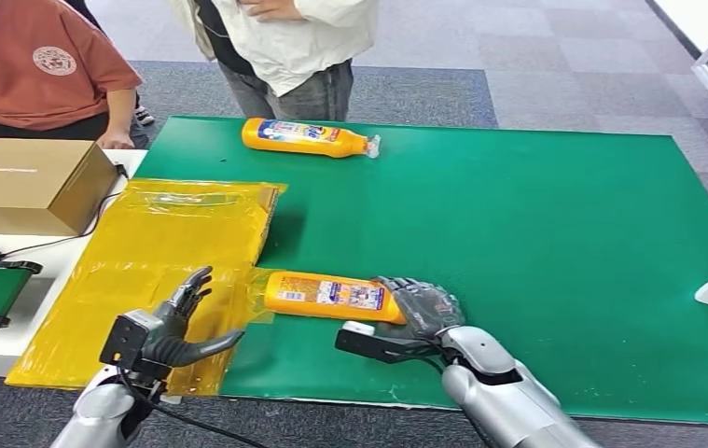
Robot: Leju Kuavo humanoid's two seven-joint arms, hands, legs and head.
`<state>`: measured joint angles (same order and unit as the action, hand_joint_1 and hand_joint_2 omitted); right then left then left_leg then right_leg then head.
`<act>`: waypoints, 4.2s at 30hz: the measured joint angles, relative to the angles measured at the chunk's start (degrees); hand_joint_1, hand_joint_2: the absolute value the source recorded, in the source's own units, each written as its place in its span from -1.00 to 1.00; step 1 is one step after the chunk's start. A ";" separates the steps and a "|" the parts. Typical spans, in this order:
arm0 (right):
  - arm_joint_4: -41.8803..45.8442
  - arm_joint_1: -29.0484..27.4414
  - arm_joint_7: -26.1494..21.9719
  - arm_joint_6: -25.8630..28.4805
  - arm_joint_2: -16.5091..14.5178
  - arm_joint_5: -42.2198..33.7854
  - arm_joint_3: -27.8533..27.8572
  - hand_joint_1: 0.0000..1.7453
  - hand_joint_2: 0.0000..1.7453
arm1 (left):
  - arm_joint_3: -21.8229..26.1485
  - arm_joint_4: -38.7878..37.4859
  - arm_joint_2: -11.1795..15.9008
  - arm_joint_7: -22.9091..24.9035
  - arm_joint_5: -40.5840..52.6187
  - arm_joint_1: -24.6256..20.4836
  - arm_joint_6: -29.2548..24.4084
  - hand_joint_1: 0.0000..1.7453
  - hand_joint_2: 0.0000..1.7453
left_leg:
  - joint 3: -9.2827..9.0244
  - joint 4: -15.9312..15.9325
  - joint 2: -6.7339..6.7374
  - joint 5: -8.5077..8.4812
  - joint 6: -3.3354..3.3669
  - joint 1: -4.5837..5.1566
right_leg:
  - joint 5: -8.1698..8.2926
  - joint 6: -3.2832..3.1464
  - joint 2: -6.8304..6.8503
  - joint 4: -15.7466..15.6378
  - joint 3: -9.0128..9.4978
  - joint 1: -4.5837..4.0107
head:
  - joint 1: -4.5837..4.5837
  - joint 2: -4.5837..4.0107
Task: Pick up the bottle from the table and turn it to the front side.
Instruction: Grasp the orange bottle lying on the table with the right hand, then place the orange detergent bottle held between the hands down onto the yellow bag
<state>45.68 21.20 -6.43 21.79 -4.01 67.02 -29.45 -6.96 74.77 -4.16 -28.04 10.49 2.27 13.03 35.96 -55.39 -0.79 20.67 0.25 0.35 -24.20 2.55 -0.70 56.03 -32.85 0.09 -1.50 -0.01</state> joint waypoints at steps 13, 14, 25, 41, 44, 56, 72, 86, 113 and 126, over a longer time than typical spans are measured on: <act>8.69 -4.78 -9.89 -12.54 -0.19 -27.93 4.03 1.00 1.00 | -2.95 9.60 0.90 0.15 -1.49 2.42 -2.04 -1.00 1.00 | 0.01 0.00 0.00 0.01 -0.01 0.00 | -0.02 -0.01 0.00 0.00 -0.01 0.00 | -0.01 -0.01; 9.91 -5.40 -10.58 -14.61 -0.22 -31.65 5.12 1.00 1.00 | -2.93 10.23 0.98 -0.12 -1.92 2.72 -2.21 -1.00 1.00 | 0.01 0.00 0.00 0.02 -0.01 0.00 | -0.02 -0.01 0.01 0.00 -0.01 0.00 | -0.02 -0.01; 25.26 -10.90 -15.50 -20.60 -0.32 -48.06 12.60 1.00 1.00 | -2.85 18.25 0.37 -1.96 -13.77 4.60 1.08 -1.00 1.00 | 0.02 0.00 0.00 0.02 -0.02 0.00 | -0.02 -0.01 0.00 -0.01 -0.01 0.00 | -0.01 -0.01; 26.20 -9.72 -18.69 -11.92 -1.82 -36.99 3.85 1.00 1.00 | -13.60 20.20 -0.35 6.86 -36.08 1.40 16.49 -1.00 1.00 | 0.02 0.00 0.00 0.02 -0.02 0.00 | -0.01 -0.01 0.00 0.00 -0.01 0.00 | 0.00 -0.01; 26.07 -9.52 -19.09 -10.69 -1.89 -35.86 2.96 1.00 1.00 | -14.72 20.18 -0.31 7.11 -37.46 0.93 16.62 -1.00 1.00 | 0.02 0.00 0.00 0.02 -0.02 0.00 | -0.01 -0.01 0.00 0.00 -0.02 0.00 | 0.00 0.00; 27.00 -9.68 -18.23 -3.44 -1.89 -25.10 -3.31 1.00 1.00 | -16.55 19.76 -0.47 7.72 -40.17 -0.91 14.54 -1.00 1.00 | 0.02 0.00 0.00 0.03 -0.03 -0.01 | -0.04 -0.04 -0.01 0.00 -0.06 0.00 | 0.00 -0.01; 26.28 -9.43 -16.24 0.87 -1.87 -20.12 -6.69 1.00 1.00 | -17.05 19.20 -1.28 8.86 -38.84 -1.42 12.56 1.00 1.00 | 0.02 0.00 0.00 0.03 -0.03 0.00 | -0.03 -0.04 0.00 0.00 -0.06 0.00 | 0.00 0.00; 24.65 -9.57 -13.36 -0.81 -1.87 -25.27 -5.75 -1.00 1.00 | -17.28 19.07 -1.19 6.45 -30.30 -1.34 5.86 1.00 1.00 | 0.02 0.00 0.00 0.03 -0.03 0.00 | -0.04 -0.04 0.00 0.00 -0.05 0.00 | -0.01 0.00; 32.69 -11.50 -11.99 -16.50 -1.15 -47.53 13.85 -1.00 1.00 | -17.56 -0.72 7.25 23.33 62.67 -8.02 -43.18 1.00 1.00 | 0.03 0.00 0.01 0.02 -0.03 0.00 | -0.01 -0.01 -0.01 0.01 -0.06 0.01 | -0.01 0.00; 37.47 -11.34 -13.49 -16.79 -1.13 -49.07 9.88 -1.00 1.00 | -15.91 -14.36 8.11 18.39 62.60 -14.84 -46.65 -1.00 1.00 | 0.03 0.00 0.01 0.02 -0.03 0.00 | -0.02 -0.02 -0.01 0.01 -0.06 0.01 | -0.01 0.00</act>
<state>83.15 9.86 -19.92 5.00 -5.14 17.95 -19.56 -22.87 60.41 3.95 -9.65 73.09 -12.56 -33.62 36.00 -55.39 -0.79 20.69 0.21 0.35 -24.22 2.54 -0.70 56.04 -32.91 0.09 -1.51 -0.01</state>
